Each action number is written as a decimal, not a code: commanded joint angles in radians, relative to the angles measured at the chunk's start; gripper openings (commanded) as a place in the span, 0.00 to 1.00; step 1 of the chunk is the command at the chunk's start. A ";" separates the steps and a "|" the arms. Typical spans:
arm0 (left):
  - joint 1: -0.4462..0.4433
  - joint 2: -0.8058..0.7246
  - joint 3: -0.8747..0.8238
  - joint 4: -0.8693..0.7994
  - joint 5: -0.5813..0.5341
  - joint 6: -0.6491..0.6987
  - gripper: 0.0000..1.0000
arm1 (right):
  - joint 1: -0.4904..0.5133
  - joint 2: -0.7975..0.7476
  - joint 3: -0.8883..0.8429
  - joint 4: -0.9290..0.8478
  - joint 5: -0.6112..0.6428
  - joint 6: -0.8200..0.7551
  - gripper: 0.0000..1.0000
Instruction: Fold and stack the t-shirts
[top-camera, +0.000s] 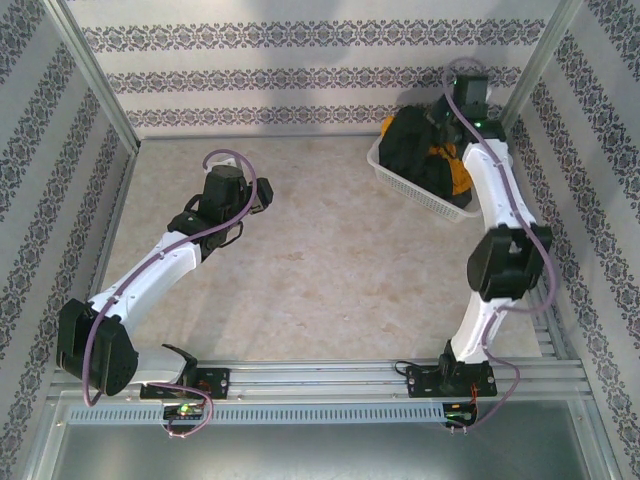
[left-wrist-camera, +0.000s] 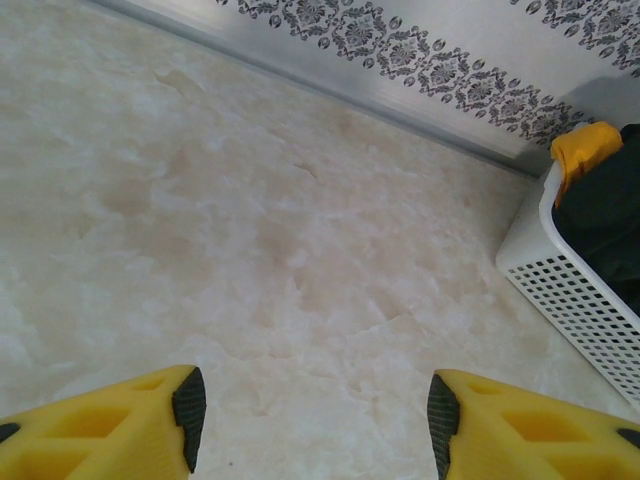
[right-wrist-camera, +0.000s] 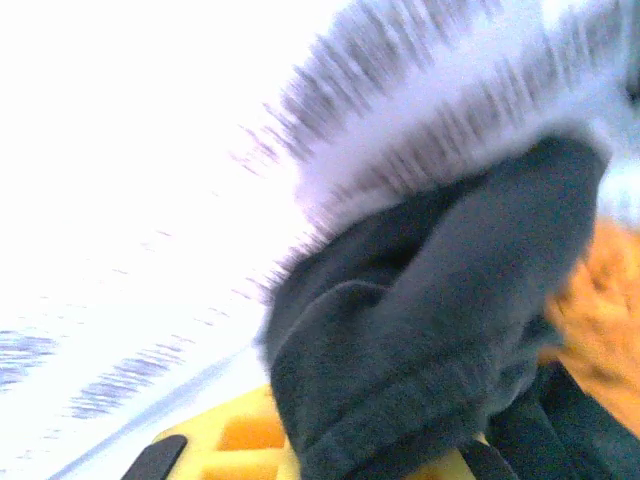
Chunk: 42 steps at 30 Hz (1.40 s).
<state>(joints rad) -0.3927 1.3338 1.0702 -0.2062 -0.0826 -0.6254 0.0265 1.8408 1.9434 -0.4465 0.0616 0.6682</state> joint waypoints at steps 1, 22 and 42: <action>-0.005 -0.002 0.015 -0.027 -0.029 0.009 0.60 | 0.056 -0.157 0.177 0.112 0.106 -0.140 0.00; 0.018 -0.216 -0.029 -0.260 -0.253 -0.034 0.57 | 0.698 0.187 0.501 0.030 -0.151 -0.200 0.00; 0.194 -0.194 -0.134 -0.400 0.025 -0.216 0.65 | 0.589 -0.325 -0.732 -0.026 -0.195 -0.186 0.59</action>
<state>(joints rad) -0.2337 1.0821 0.9726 -0.6384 -0.1989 -0.7742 0.5922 1.5822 1.3697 -0.4503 -0.1715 0.5125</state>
